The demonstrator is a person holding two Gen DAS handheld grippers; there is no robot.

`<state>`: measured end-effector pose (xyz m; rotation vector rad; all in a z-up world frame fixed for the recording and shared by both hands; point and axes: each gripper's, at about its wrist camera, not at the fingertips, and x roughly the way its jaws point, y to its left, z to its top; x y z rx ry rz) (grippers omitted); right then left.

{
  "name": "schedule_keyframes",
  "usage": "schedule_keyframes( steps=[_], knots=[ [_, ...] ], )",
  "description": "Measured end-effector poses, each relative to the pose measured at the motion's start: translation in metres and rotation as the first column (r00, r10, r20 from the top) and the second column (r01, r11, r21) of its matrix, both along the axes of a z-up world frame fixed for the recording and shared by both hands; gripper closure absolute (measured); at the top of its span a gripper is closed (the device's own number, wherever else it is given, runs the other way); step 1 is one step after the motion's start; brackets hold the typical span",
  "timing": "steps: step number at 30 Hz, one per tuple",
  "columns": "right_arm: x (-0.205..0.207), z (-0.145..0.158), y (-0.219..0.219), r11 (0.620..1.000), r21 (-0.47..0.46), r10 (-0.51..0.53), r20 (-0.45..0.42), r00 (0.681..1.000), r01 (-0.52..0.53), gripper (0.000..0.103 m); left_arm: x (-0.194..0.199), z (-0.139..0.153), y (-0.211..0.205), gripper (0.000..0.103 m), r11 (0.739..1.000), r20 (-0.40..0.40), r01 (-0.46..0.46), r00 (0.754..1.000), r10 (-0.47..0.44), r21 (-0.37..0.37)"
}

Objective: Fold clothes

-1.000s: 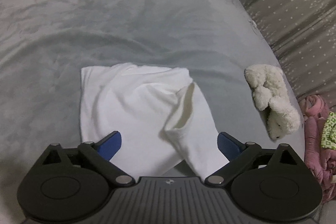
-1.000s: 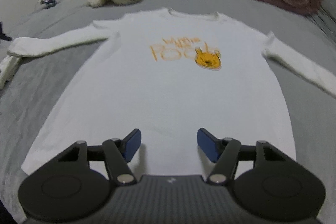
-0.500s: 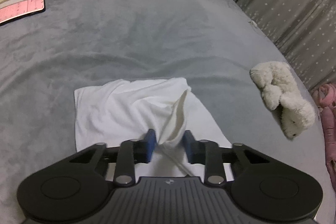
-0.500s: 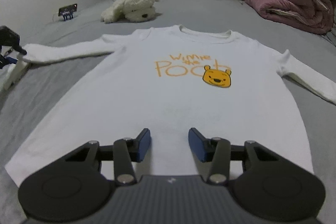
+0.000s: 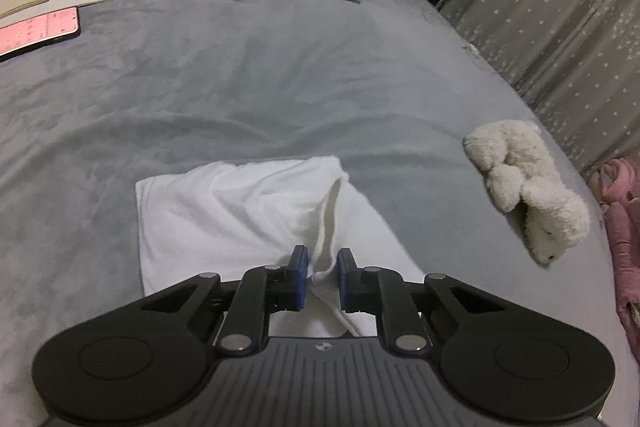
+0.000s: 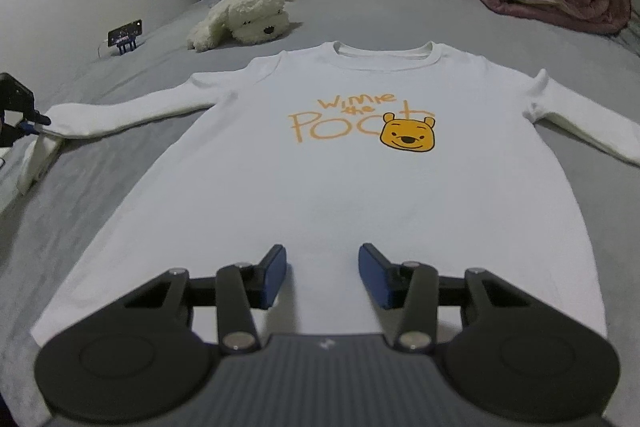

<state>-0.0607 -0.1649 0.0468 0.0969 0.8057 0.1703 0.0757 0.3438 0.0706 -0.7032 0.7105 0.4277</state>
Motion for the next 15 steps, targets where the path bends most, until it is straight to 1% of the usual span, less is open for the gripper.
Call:
schedule_keyframes(
  steps=[3,5,7,11,15],
  knots=[
    [0.000,0.001,-0.001,1.000,0.011,-0.007,-0.004,1.000,0.007,0.061,0.001,0.003,-0.004,0.091,1.000,0.014,0.017,1.000,-0.017,0.016],
    [0.000,0.001,-0.001,1.000,0.011,-0.009,-0.005,1.000,0.009,0.061,0.001,0.005,-0.008,0.092,0.999,0.020,0.021,1.000,-0.021,0.044],
    [-0.001,0.001,-0.001,1.000,0.013,-0.011,-0.005,1.000,0.011,0.061,0.000,0.009,-0.011,0.092,0.998,0.049,0.017,0.999,-0.020,0.060],
    [-0.001,0.003,-0.002,0.999,0.033,-0.018,-0.011,1.000,0.018,0.061,-0.006,0.022,-0.019,0.092,0.996,0.146,0.002,0.989,-0.016,0.094],
    [-0.002,0.007,-0.006,0.997,0.063,-0.033,-0.019,0.999,0.034,0.061,-0.011,0.037,-0.033,0.092,0.991,0.243,0.007,0.969,-0.040,0.136]
  ],
)
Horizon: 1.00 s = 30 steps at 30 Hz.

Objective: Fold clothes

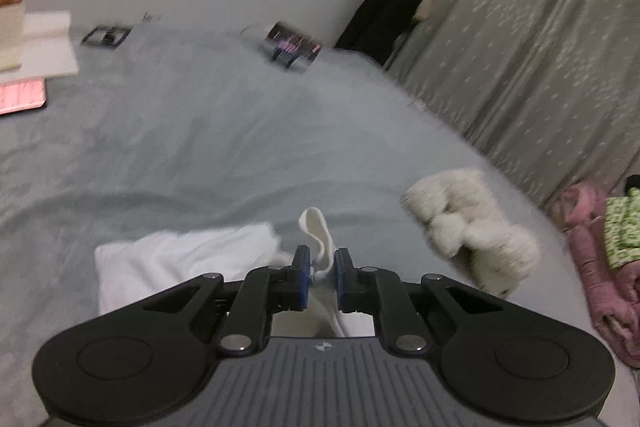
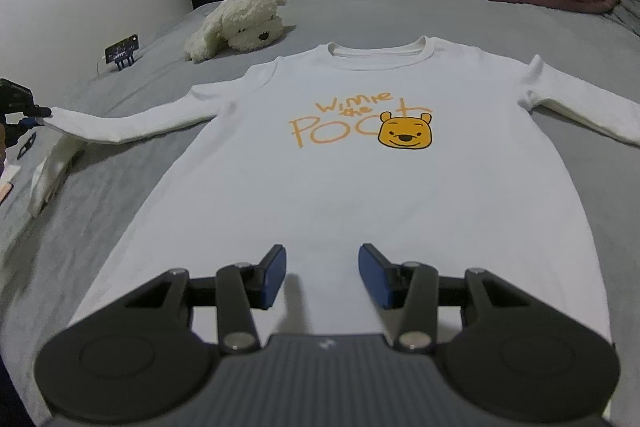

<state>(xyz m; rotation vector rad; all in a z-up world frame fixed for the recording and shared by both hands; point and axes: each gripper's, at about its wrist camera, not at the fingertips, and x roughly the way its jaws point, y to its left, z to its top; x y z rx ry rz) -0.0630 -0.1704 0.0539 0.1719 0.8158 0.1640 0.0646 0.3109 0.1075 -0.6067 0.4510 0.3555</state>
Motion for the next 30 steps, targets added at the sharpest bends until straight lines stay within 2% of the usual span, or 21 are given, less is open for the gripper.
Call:
schedule_keyframes(
  steps=[7,11,14,17,20,22,23,24,25,26,28,30],
  knots=[
    [-0.002,0.006,-0.010,0.999,0.025,-0.034,-0.001,0.999,0.034,0.061,-0.006,0.013,-0.030,0.092,0.997,0.131,0.071,0.989,-0.070,-0.002],
    [0.000,0.004,-0.018,0.995,0.075,-0.058,-0.036,0.998,0.061,0.061,-0.003,0.018,-0.065,0.092,0.987,0.149,0.163,0.976,-0.162,0.003],
    [0.001,0.002,-0.021,0.993,0.087,-0.072,-0.049,0.996,0.076,0.061,-0.004,0.019,-0.100,0.092,0.966,0.166,0.257,0.953,-0.254,0.007],
    [0.002,-0.001,-0.024,0.990,0.107,-0.088,-0.066,0.994,0.095,0.061,-0.007,0.017,-0.147,0.092,0.927,0.170,0.375,0.912,-0.374,0.024],
    [0.004,-0.005,-0.027,0.984,0.138,-0.105,-0.083,0.991,0.116,0.061,-0.008,0.006,-0.196,0.092,0.859,0.122,0.510,0.851,-0.511,0.042],
    [0.005,-0.007,-0.030,0.980,0.151,-0.115,-0.083,0.990,0.126,0.061,-0.007,-0.003,-0.218,0.087,0.802,0.082,0.598,0.799,-0.596,0.002],
    [0.005,-0.008,-0.031,0.979,0.158,-0.119,-0.083,0.989,0.131,0.061,-0.007,-0.008,-0.227,0.077,0.768,0.063,0.640,0.767,-0.638,-0.027],
    [0.005,-0.008,-0.033,0.977,0.163,-0.123,-0.081,0.989,0.135,0.061,-0.006,-0.011,-0.232,0.073,0.733,0.047,0.678,0.735,-0.676,-0.050],
    [0.005,-0.009,-0.034,0.976,0.169,-0.126,-0.079,0.989,0.138,0.061,-0.007,-0.011,-0.236,0.072,0.721,0.038,0.691,0.723,-0.690,-0.049],
    [0.006,-0.009,-0.035,0.975,0.172,-0.128,-0.077,0.989,0.140,0.061,-0.014,-0.009,-0.239,0.071,0.723,0.034,0.691,0.723,-0.690,-0.030],
    [0.007,-0.009,-0.037,0.973,0.183,-0.130,-0.076,0.989,0.142,0.061,-0.016,-0.004,-0.233,0.066,0.731,0.034,0.683,0.730,-0.682,-0.005],
    [0.008,-0.009,-0.038,0.971,0.194,-0.129,-0.075,0.989,0.141,0.061,-0.015,-0.003,-0.223,0.065,0.751,0.035,0.659,0.752,-0.658,-0.030]
  ],
)
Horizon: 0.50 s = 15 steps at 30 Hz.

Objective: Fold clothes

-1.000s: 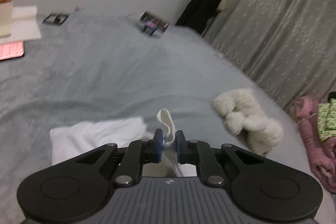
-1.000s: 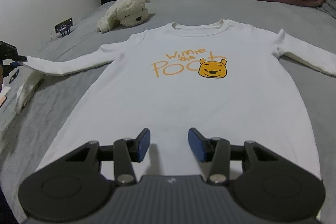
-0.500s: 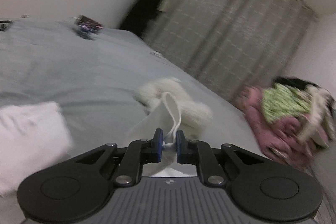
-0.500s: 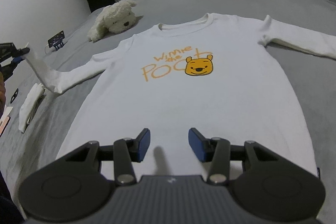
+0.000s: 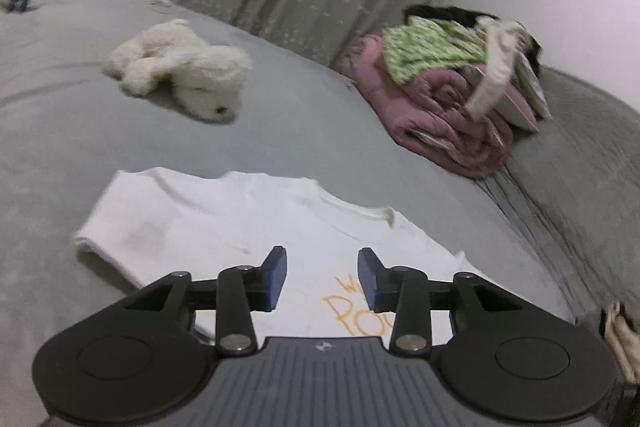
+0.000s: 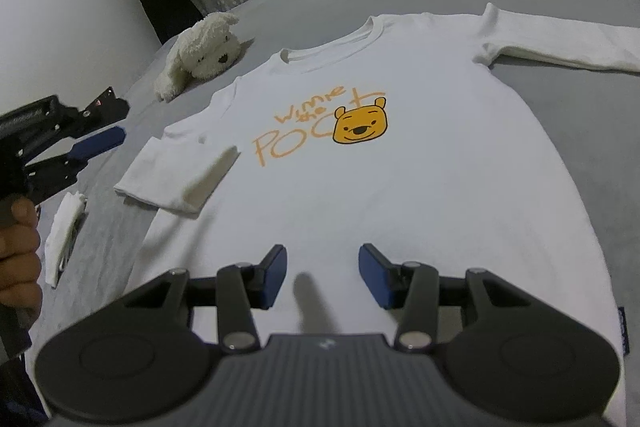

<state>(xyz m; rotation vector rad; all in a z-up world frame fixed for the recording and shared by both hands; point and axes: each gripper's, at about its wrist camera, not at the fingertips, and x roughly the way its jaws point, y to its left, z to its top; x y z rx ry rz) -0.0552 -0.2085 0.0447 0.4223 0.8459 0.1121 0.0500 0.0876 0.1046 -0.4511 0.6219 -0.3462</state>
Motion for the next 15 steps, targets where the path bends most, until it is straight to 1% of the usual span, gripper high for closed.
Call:
schedule_keyframes(
  steps=[3,5,6,9,11,13,15],
  knots=[
    [0.001,-0.001,0.001,1.000,0.018,0.008,0.007,1.000,-0.009,0.059,0.015,-0.008,0.023,0.065,0.997,-0.078,-0.076,0.994,0.075,-0.001],
    [0.003,-0.002,0.003,0.999,0.043,0.017,0.009,1.000,-0.017,0.059,0.020,-0.013,0.031,0.065,0.993,-0.123,-0.117,0.985,0.120,0.025],
    [0.004,-0.003,0.005,0.997,0.069,0.021,0.007,1.000,-0.021,0.059,0.022,-0.016,0.035,0.065,0.990,-0.141,-0.135,0.980,0.140,0.039],
    [0.011,-0.006,0.008,0.982,0.184,0.030,-0.001,1.000,-0.029,0.059,0.028,-0.024,0.043,0.065,0.981,-0.184,-0.178,0.965,0.189,0.078],
    [0.017,-0.011,0.013,0.962,0.273,0.033,-0.013,0.999,-0.029,0.059,0.033,-0.029,0.046,0.065,0.975,-0.217,-0.199,0.952,0.215,0.097],
    [0.024,-0.015,0.022,0.935,0.355,0.038,-0.025,0.999,-0.027,0.059,0.035,-0.036,0.051,0.065,0.974,-0.260,-0.209,0.939,0.226,0.093],
    [0.034,-0.015,0.037,0.929,0.370,0.033,-0.026,0.999,-0.021,0.059,0.037,-0.040,0.051,0.065,0.973,-0.285,-0.215,0.930,0.231,0.086]
  ],
)
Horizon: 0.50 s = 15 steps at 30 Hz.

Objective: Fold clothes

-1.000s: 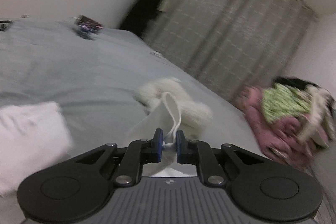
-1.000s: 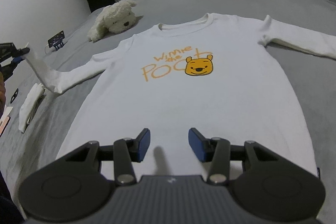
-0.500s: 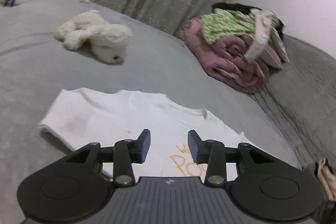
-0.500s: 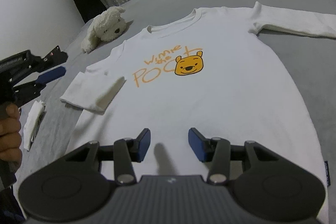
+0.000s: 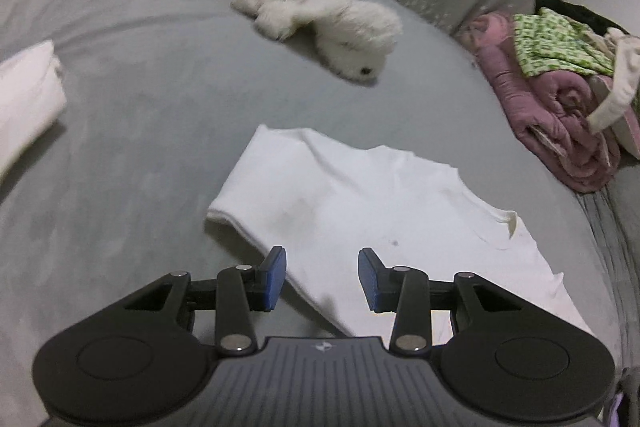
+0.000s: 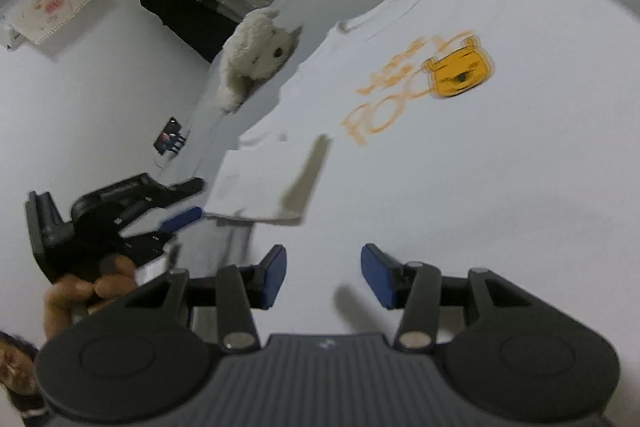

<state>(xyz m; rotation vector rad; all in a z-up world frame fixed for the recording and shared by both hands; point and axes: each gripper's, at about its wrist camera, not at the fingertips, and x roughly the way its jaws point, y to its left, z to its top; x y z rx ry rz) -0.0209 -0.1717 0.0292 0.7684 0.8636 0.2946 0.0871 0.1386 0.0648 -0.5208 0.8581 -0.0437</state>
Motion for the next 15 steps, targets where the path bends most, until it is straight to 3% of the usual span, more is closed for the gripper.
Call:
schedule_keyframes(
  steps=[5,10,15],
  knots=[
    [0.028,-0.009,0.029,0.990,0.113,-0.083,-0.043,0.996,0.087,0.059,0.001,0.001,-0.001,0.065,0.997,-0.013,0.012,1.000,-0.011,0.073],
    [0.050,-0.014,0.057,0.991,0.030,-0.126,-0.098,0.987,0.129,0.061,0.004,0.002,0.004,0.065,0.998,-0.033,0.017,0.999,-0.016,0.056],
    [0.067,-0.015,0.061,0.979,0.036,-0.191,-0.144,0.971,0.198,0.060,0.007,0.005,0.013,0.065,1.000,-0.035,-0.009,0.999,0.010,0.029]
  ],
)
